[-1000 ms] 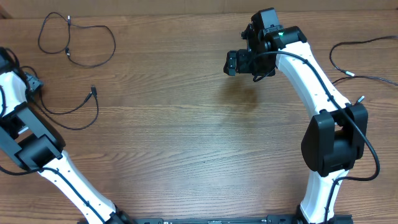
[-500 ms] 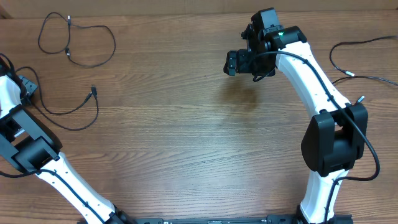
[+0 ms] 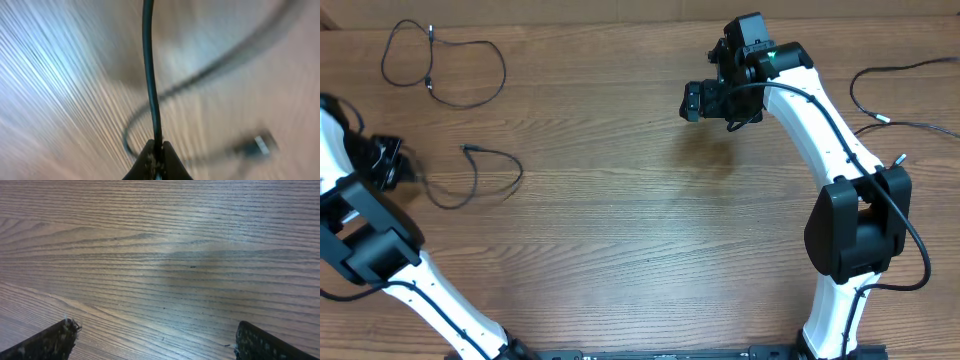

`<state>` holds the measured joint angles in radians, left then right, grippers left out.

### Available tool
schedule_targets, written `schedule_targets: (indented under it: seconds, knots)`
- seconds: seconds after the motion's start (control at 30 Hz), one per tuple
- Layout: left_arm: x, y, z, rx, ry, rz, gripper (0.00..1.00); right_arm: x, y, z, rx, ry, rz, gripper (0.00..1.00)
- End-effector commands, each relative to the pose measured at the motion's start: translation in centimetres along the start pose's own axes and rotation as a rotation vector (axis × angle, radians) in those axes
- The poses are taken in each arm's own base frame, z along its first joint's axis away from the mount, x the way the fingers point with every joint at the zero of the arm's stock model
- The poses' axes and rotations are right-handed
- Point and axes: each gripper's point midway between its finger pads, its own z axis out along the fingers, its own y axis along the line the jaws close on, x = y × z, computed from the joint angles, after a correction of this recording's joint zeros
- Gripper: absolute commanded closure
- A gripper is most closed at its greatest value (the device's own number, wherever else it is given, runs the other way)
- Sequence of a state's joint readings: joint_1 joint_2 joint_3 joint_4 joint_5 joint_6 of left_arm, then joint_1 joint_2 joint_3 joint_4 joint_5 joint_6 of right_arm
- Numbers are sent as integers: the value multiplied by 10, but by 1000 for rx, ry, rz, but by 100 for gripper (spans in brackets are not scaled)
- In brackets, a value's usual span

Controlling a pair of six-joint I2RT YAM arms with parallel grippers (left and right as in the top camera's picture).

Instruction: Untangle cables

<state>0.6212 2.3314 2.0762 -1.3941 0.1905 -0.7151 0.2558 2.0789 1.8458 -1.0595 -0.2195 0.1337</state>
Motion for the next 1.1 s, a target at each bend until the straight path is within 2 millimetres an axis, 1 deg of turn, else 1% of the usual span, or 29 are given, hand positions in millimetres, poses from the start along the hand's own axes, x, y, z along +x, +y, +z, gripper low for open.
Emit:
schedule_targets:
  seconds: [0.0, 0.1, 0.13, 0.17, 0.2, 0.3, 0.37, 0.4, 0.43, 0.47, 0.5, 0.53, 0.57, 0.6, 0.63, 0.7, 0.73, 0.77, 0.8, 0.83, 0.9, 0.97, 1.07]
  knots:
    - [61, -52, -53, 121, -55, 187, 96, -4, -1, -3, 6, -14, -5, 0]
    - [96, -75, -89, 136, -201, 318, 95, -6, 22, -4, -123, -8, 96, 0]
    - [110, -84, -101, 158, -239, 372, 96, -4, 30, -5, -169, 7, 120, 0]
    - [130, -95, -116, 192, -277, 453, 96, -3, 34, -6, -196, 14, 118, 0]
    - [142, -100, -124, 214, -295, 499, 96, -2, 36, -7, -204, 17, 115, 0]
    - [202, -118, -160, 306, -369, 747, 96, -8, 30, -10, -222, -1, 127, 0]
    - [231, -119, -175, 340, -396, 862, 96, -10, 26, -14, -256, 5, 142, 0]
    - [242, -119, -180, 354, -399, 896, 96, -11, 24, -17, -281, 7, 154, 0]
    - [266, -119, -190, 399, -393, 988, 96, -14, 22, -24, -347, 9, 178, 0]
    - [282, -119, -196, 433, -383, 1063, 96, -17, 19, -31, -405, 7, 198, 0]
    - [316, -118, -207, 515, -358, 1228, 96, -23, 14, -45, -506, -8, 202, 0]
    - [337, -117, -214, 567, -343, 1355, 96, -27, 9, -57, -586, -26, 200, 0]
    - [358, -113, -219, 616, -321, 1470, 96, -31, 3, -69, -658, -43, 205, 0]
    - [391, -104, -226, 695, -277, 1622, 96, -36, -9, -88, -754, -64, 237, 0]
    - [406, -99, -230, 729, -260, 1681, 96, -38, -17, -98, -805, -74, 261, 0]
    - [431, -90, -235, 781, -235, 1769, 96, -36, -31, -113, -865, -72, 319, 0]
    - [441, -87, -236, 797, -224, 1805, 96, -34, -36, -116, -878, -68, 341, 0]
    - [455, -82, -237, 818, -209, 1855, 96, -30, -42, -120, -885, -67, 348, 0]
    - [469, -79, -235, 828, -193, 1896, 96, -24, -47, -123, -888, -79, 315, 0]
    - [475, -77, -234, 831, -183, 1916, 96, -19, -48, -123, -886, -85, 289, 0]
    - [486, -70, -230, 826, -161, 1960, 96, -12, -48, -124, -885, -87, 247, 0]
    - [491, -65, -227, 814, -154, 2008, 96, -6, -45, -126, -896, -77, 229, 0]
    - [484, -68, -224, 770, -197, 1997, 95, 2, -35, -136, -948, -86, 182, 0]
